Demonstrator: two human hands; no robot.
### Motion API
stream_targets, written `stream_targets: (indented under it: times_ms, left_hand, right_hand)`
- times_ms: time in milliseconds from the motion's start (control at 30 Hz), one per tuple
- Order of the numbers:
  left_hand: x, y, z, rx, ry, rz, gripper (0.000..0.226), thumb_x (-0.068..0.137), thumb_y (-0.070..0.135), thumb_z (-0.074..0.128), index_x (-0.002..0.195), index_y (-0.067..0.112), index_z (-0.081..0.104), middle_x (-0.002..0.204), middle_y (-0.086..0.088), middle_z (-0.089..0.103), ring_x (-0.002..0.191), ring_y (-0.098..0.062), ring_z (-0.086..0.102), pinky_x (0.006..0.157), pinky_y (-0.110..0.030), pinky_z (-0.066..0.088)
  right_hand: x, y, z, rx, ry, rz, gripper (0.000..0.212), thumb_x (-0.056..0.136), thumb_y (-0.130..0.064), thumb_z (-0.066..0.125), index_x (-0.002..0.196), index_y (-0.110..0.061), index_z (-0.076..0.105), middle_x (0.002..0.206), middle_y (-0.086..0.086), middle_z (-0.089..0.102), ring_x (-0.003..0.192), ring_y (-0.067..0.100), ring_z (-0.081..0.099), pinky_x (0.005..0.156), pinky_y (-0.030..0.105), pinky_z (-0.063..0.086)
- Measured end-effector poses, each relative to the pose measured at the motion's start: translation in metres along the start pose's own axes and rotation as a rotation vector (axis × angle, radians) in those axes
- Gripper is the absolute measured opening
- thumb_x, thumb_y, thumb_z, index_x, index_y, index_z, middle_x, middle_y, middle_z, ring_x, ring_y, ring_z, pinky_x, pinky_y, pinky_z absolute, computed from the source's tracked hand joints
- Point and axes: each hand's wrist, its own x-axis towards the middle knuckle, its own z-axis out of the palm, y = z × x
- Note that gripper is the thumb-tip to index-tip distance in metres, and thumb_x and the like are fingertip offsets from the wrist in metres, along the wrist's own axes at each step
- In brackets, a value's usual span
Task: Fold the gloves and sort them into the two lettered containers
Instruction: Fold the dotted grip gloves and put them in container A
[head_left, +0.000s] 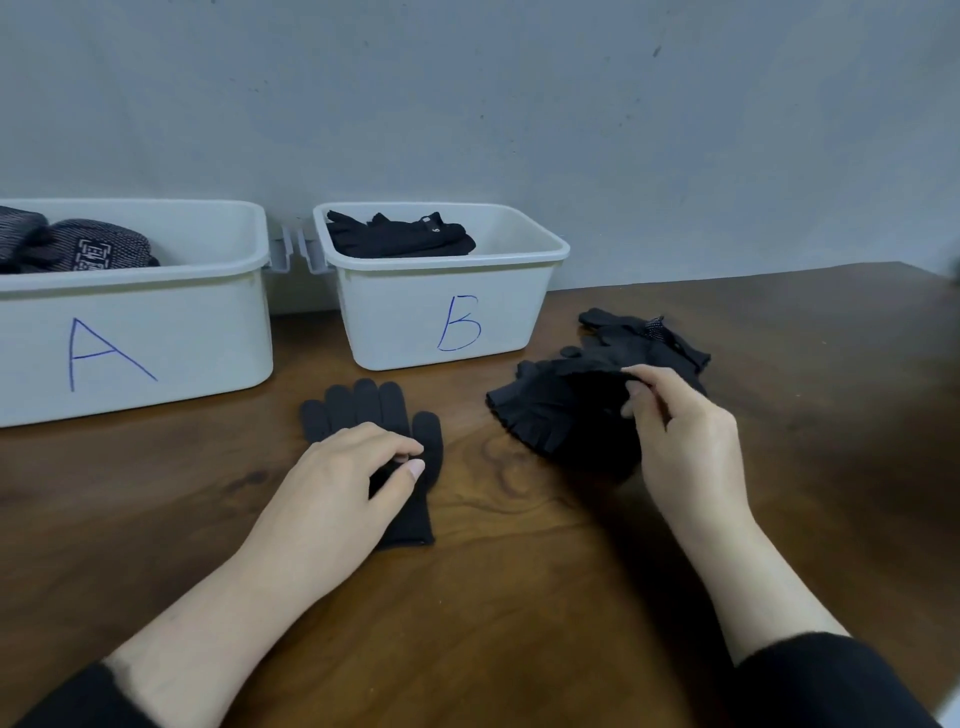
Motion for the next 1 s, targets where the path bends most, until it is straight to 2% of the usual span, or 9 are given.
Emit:
stream_targets:
  times_ms: [67, 200, 333, 500, 600, 700, 800, 867, 1000]
  left_hand:
    - [0.000, -0.001, -0.001, -0.011, 0.021, -0.016, 0.028, 0.098, 0.042, 0.050, 0.117, 0.033, 0.067, 0.108, 0.024, 0.061, 0.105, 0.002, 0.052, 0.093, -0.020, 0.040]
    - [-0.001, -0.005, -0.005, -0.037, 0.052, -0.043, 0.026, 0.098, 0.039, 0.051, 0.116, 0.031, 0.068, 0.104, 0.022, 0.061, 0.102, 0.002, 0.053, 0.085, -0.010, 0.039]
    - [-0.001, -0.012, -0.012, -0.050, 0.086, -0.078, 0.025, 0.099, 0.036, 0.052, 0.116, 0.029, 0.069, 0.103, 0.022, 0.062, 0.101, 0.002, 0.055, 0.082, -0.006, 0.036]
    - [-0.003, -0.024, -0.023, -0.078, 0.126, -0.139, 0.025, 0.100, 0.034, 0.052, 0.118, 0.028, 0.068, 0.104, 0.022, 0.061, 0.096, 0.005, 0.055, 0.077, -0.006, 0.037]
    - [-0.007, -0.028, -0.030, -0.109, 0.147, -0.170, 0.025, 0.100, 0.034, 0.052, 0.118, 0.029, 0.068, 0.103, 0.022, 0.062, 0.096, 0.008, 0.054, 0.074, -0.005, 0.037]
    - [-0.012, -0.033, -0.035, -0.148, 0.155, -0.196, 0.024, 0.100, 0.036, 0.052, 0.117, 0.032, 0.068, 0.104, 0.023, 0.063, 0.098, 0.009, 0.055, 0.075, -0.004, 0.038]
    - [-0.017, -0.039, -0.040, -0.166, 0.154, -0.211, 0.022, 0.100, 0.035, 0.052, 0.115, 0.033, 0.068, 0.102, 0.023, 0.064, 0.098, 0.009, 0.056, 0.076, -0.005, 0.038]
    - [-0.021, -0.043, -0.044, -0.178, 0.164, -0.228, 0.020, 0.100, 0.035, 0.053, 0.112, 0.034, 0.068, 0.101, 0.023, 0.065, 0.097, 0.011, 0.055, 0.074, -0.004, 0.037]
    - [-0.023, -0.050, -0.051, -0.199, 0.181, -0.258, 0.020, 0.099, 0.035, 0.053, 0.111, 0.034, 0.069, 0.102, 0.023, 0.066, 0.098, 0.010, 0.056, 0.075, -0.005, 0.038]
  right_hand:
    - [-0.001, -0.005, 0.000, 0.009, 0.017, -0.044, 0.025, 0.104, -0.021, 0.053, 0.123, -0.018, 0.068, 0.104, -0.008, 0.068, 0.090, 0.009, 0.060, 0.084, 0.029, 0.054]
    - [-0.001, -0.020, -0.006, 0.140, -0.007, -0.010, 0.018, 0.101, -0.028, 0.057, 0.113, -0.026, 0.070, 0.096, -0.017, 0.066, 0.086, -0.001, 0.061, 0.077, 0.021, 0.053]
    - [0.021, -0.053, -0.028, 0.316, -0.011, 0.069, 0.012, 0.099, -0.021, 0.063, 0.100, -0.033, 0.066, 0.090, -0.011, 0.070, 0.092, 0.007, 0.067, 0.085, 0.037, 0.059]
    - [0.059, -0.108, -0.052, 0.642, -0.348, 0.178, 0.033, 0.098, -0.005, 0.054, 0.119, -0.028, 0.067, 0.092, 0.007, 0.072, 0.087, 0.020, 0.067, 0.087, 0.037, 0.055]
    - [0.073, -0.126, -0.054, 0.789, -0.514, 0.208, 0.042, 0.097, 0.002, 0.042, 0.119, -0.020, 0.071, 0.103, 0.013, 0.072, 0.096, 0.031, 0.061, 0.089, 0.048, 0.046]
    - [0.080, -0.132, -0.042, 0.858, -0.595, 0.210, 0.047, 0.086, -0.005, 0.044, 0.122, -0.015, 0.072, 0.127, 0.022, 0.067, 0.121, 0.039, 0.060, 0.107, 0.058, 0.037]
    - [0.078, -0.134, -0.029, 0.906, -0.607, 0.237, 0.052, 0.076, -0.010, 0.046, 0.120, -0.013, 0.074, 0.137, 0.029, 0.055, 0.115, 0.041, 0.055, 0.091, 0.053, 0.027]
    - [0.072, -0.139, -0.023, 0.911, -0.620, 0.230, 0.049, 0.079, -0.008, 0.044, 0.115, -0.014, 0.076, 0.129, 0.030, 0.060, 0.107, 0.033, 0.050, 0.088, 0.049, 0.022]
    - [0.064, -0.149, -0.018, 0.914, -0.651, 0.217, 0.051, 0.090, 0.002, 0.033, 0.098, -0.014, 0.081, 0.107, 0.016, 0.065, 0.101, 0.029, 0.057, 0.090, 0.047, 0.032]
